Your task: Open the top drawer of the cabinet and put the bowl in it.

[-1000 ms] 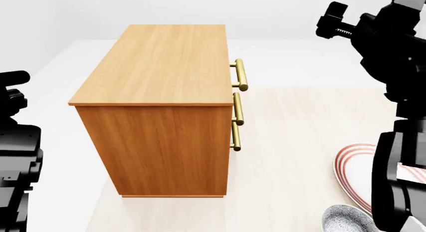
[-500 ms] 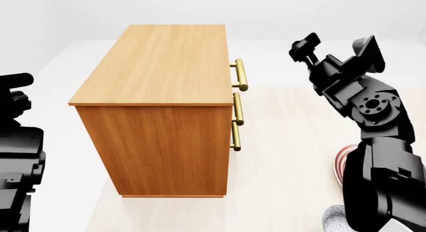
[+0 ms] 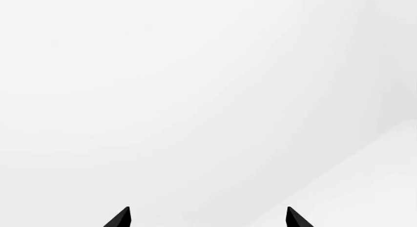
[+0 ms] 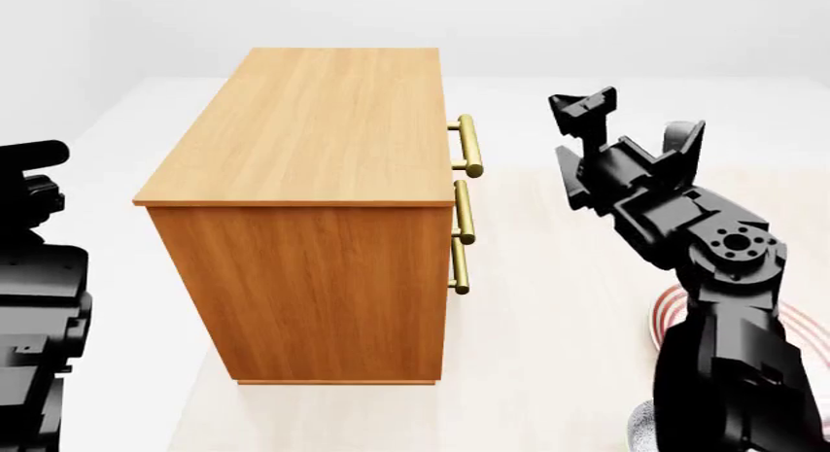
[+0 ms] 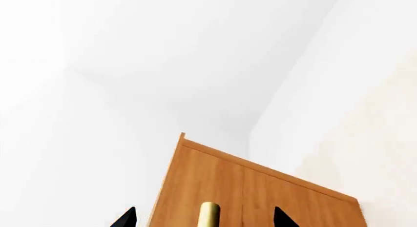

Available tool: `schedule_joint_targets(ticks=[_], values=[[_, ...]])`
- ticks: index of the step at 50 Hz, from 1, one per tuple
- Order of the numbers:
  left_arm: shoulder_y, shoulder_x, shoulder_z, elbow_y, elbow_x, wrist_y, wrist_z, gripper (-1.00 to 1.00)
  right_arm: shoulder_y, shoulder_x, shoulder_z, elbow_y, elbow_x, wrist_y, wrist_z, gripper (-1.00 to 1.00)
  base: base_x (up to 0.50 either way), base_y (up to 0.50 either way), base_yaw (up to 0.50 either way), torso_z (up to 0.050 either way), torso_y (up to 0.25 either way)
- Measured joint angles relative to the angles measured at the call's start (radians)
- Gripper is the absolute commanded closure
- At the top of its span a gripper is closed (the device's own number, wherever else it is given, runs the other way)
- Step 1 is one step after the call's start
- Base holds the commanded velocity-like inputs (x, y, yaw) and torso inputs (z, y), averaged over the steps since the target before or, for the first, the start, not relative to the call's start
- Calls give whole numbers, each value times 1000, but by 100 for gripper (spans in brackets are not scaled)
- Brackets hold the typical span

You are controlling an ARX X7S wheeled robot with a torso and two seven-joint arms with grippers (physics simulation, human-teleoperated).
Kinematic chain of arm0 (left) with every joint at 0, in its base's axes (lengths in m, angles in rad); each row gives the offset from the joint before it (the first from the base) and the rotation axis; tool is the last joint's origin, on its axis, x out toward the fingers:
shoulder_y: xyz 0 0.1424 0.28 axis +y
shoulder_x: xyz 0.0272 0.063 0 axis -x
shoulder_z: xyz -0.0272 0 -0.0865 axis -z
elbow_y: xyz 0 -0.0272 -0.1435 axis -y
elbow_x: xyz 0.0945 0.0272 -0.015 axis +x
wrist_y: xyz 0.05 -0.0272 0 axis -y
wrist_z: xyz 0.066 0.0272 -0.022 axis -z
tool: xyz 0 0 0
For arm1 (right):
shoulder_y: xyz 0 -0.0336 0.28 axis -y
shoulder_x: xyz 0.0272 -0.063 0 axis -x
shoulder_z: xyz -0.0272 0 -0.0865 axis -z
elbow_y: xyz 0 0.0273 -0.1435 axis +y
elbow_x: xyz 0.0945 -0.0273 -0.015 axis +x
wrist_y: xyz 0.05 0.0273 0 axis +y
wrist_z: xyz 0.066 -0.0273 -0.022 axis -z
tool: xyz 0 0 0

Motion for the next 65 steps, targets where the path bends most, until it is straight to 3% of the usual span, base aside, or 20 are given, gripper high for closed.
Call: schedule_joint_targets(ticks=[13,41,65], values=[[-2,-1,1,0,0,-1,1,-100,35,-9,-57,79,-19,64,-51,-100,0,0,0,0,0],[4,-2,1,0,-1,7,0,-100,110,-22,-130,267,-87,34,-162,-100,0,0,0,0,0],[6,-3,-2,0,-1,10,1,-100,134,-49,-100,320,-180,25,-208,-100,0,0,0,0,0]])
